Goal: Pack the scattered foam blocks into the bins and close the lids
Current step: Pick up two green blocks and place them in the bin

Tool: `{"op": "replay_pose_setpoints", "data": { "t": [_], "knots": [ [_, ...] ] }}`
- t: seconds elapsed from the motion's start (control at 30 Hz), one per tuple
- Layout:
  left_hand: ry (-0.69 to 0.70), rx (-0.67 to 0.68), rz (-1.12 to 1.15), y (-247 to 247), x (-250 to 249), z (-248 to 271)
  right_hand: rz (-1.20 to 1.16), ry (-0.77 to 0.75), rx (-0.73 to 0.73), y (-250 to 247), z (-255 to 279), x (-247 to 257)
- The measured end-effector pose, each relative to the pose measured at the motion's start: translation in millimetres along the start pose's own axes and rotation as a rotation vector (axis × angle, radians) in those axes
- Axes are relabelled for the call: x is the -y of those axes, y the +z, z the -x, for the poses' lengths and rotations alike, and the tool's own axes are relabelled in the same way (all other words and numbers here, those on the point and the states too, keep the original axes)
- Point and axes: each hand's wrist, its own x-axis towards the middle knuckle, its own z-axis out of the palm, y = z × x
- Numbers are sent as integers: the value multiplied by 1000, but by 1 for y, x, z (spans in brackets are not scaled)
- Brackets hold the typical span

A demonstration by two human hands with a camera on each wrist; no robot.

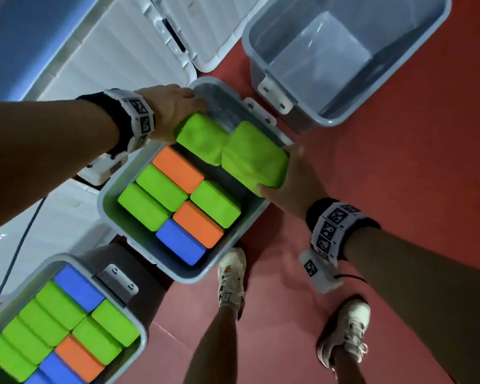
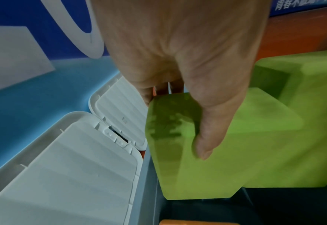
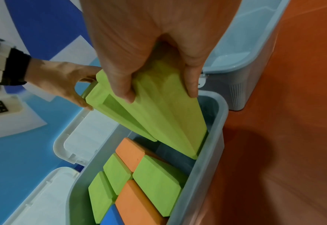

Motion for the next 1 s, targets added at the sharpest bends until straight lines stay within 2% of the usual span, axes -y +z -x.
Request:
{"op": "replay_pose_setpoints", "data": {
  "t": [0.2, 0.33, 0.57, 0.67, 0.77, 1.0],
  "knots": [
    [6, 131, -58, 37, 4, -9, 32, 34, 65, 40, 8, -11],
    [37, 150, -159, 65, -2, -18, 226, -17, 153, 65, 12, -27],
    [74, 224, -283, 105, 5, -55, 511, 56, 372, 100, -10, -40],
    [60, 306, -257, 115, 7, -73, 577, 49, 481, 115, -17, -45],
    [37, 382, -217, 128, 8, -87, 592, 77, 506, 130, -21, -49],
    [21, 357, -81, 164, 16, -99, 654, 131, 498, 157, -33, -61]
  ]
}}
